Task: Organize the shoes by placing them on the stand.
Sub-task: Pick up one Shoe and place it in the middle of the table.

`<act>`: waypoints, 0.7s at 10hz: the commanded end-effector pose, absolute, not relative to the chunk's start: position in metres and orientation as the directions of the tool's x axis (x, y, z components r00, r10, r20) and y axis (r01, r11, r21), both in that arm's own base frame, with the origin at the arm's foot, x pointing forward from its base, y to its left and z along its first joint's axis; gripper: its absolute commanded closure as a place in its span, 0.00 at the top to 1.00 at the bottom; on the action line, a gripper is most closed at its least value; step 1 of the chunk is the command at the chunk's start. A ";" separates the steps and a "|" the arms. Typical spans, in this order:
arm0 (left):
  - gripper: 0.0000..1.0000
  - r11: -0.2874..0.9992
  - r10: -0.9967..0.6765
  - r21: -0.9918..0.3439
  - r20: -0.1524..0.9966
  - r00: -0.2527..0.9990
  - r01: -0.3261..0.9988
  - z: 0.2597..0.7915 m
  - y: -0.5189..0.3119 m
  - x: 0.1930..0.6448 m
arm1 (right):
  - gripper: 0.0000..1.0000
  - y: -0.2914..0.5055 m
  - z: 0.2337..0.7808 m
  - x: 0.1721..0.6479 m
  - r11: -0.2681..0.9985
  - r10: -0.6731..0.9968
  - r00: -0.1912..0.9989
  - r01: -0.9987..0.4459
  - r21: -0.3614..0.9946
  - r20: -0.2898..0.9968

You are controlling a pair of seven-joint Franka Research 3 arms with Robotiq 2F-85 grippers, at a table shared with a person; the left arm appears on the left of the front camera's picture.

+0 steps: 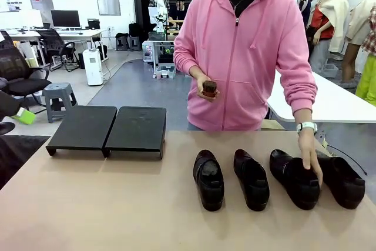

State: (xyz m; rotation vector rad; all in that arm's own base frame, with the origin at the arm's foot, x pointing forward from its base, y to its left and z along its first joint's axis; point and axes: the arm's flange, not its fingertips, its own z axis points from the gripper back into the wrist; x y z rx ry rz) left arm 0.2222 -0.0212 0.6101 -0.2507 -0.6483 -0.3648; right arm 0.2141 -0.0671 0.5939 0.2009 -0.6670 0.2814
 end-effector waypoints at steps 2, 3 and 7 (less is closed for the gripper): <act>1.00 0.904 -0.242 -0.126 0.637 0.732 0.409 0.611 -0.023 0.226 | 1.00 -0.065 0.594 0.215 0.938 0.200 0.749 -0.333 0.099 0.631; 1.00 0.904 -0.242 -0.126 0.637 0.732 0.409 0.611 -0.023 0.226 | 1.00 -0.065 0.594 0.215 0.938 0.200 0.749 -0.333 0.099 0.631; 1.00 0.904 -0.242 -0.126 0.637 0.732 0.409 0.611 -0.023 0.226 | 1.00 -0.066 0.594 0.214 0.942 0.196 0.750 -0.323 0.091 0.631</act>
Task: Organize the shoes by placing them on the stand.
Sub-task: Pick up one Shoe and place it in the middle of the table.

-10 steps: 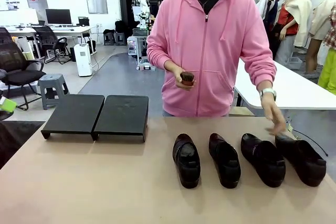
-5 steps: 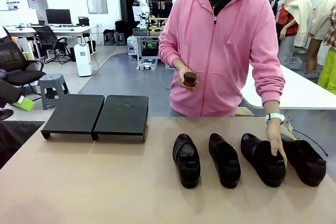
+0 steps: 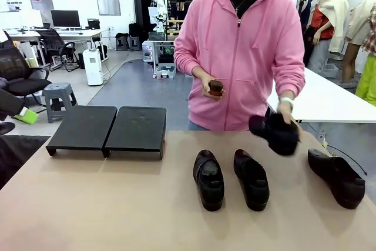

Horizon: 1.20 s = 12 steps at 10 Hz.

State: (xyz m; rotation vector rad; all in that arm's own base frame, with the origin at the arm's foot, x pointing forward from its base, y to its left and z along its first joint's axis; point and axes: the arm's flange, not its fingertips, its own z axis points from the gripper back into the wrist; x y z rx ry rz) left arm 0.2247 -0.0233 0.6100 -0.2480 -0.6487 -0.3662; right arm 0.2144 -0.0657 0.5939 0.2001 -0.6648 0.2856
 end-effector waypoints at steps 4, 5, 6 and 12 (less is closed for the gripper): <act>1.00 0.904 -0.242 -0.126 0.637 0.732 0.409 0.611 -0.023 0.226 | 1.00 0.032 0.570 0.300 0.840 0.384 0.725 -0.531 0.109 0.572; 1.00 0.904 -0.242 -0.126 0.637 0.732 0.409 0.611 -0.023 0.226 | 1.00 0.067 0.551 0.320 0.827 0.419 0.727 -0.552 0.101 0.543; 1.00 0.904 -0.242 -0.126 0.637 0.732 0.409 0.611 -0.023 0.226 | 1.00 0.091 0.539 0.331 0.818 0.435 0.712 -0.568 0.089 0.550; 1.00 0.904 -0.242 -0.126 0.637 0.732 0.409 0.611 -0.023 0.226 | 1.00 -0.099 0.594 0.227 0.977 0.094 0.832 -0.182 0.108 0.547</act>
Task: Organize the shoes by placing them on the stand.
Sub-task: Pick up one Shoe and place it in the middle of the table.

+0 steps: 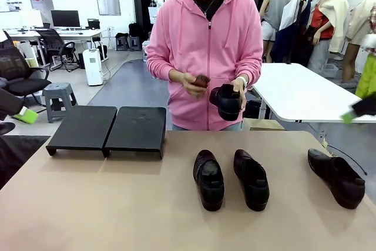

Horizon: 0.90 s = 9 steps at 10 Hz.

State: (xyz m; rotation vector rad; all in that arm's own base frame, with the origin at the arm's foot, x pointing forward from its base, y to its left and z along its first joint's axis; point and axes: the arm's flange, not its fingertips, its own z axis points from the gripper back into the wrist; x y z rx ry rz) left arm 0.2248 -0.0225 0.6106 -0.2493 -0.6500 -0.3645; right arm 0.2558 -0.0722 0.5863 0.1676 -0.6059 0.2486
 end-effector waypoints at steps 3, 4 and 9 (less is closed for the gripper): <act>1.00 0.904 -0.242 -0.126 0.637 0.732 0.409 0.611 -0.023 0.226 | 1.00 -0.120 0.584 0.214 0.976 0.012 0.833 -0.130 0.175 0.553; 1.00 0.904 -0.242 -0.126 0.637 0.732 0.409 0.611 -0.023 0.226 | 1.00 -0.109 0.578 0.231 0.969 0.067 0.840 -0.184 0.166 0.539; 1.00 0.904 -0.242 -0.126 0.637 0.732 0.409 0.611 -0.023 0.226 | 1.00 0.063 0.544 0.336 0.890 0.283 0.753 -0.437 0.130 0.594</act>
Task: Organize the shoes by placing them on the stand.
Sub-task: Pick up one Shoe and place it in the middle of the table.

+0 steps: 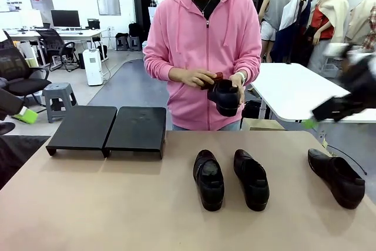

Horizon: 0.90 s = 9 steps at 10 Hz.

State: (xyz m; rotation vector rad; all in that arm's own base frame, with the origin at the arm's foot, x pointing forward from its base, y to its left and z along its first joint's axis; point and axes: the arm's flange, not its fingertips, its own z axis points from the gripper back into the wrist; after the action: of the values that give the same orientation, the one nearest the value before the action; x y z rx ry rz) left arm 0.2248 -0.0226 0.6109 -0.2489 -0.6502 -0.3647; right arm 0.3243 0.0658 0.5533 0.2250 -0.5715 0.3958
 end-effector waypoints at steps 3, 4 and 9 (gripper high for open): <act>1.00 0.904 -0.242 -0.126 0.637 0.732 0.409 0.611 -0.023 0.226 | 1.00 -0.013 0.560 0.307 0.915 0.210 0.812 -0.359 0.183 0.545; 1.00 0.904 -0.242 -0.126 0.637 0.732 0.409 0.611 -0.023 0.226 | 1.00 -0.054 0.569 0.281 0.942 0.124 0.827 -0.271 0.196 0.548; 1.00 0.904 -0.242 -0.126 0.637 0.732 0.409 0.611 -0.023 0.226 | 1.00 -0.087 0.570 0.260 0.951 -0.004 0.817 -0.176 0.256 0.577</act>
State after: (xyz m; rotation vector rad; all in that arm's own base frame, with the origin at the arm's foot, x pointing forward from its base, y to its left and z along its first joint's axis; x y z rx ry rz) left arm 0.2248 -0.0222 0.6111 -0.2499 -0.6508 -0.3640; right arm 0.2406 -0.1142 0.5830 0.3246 -0.6255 0.0592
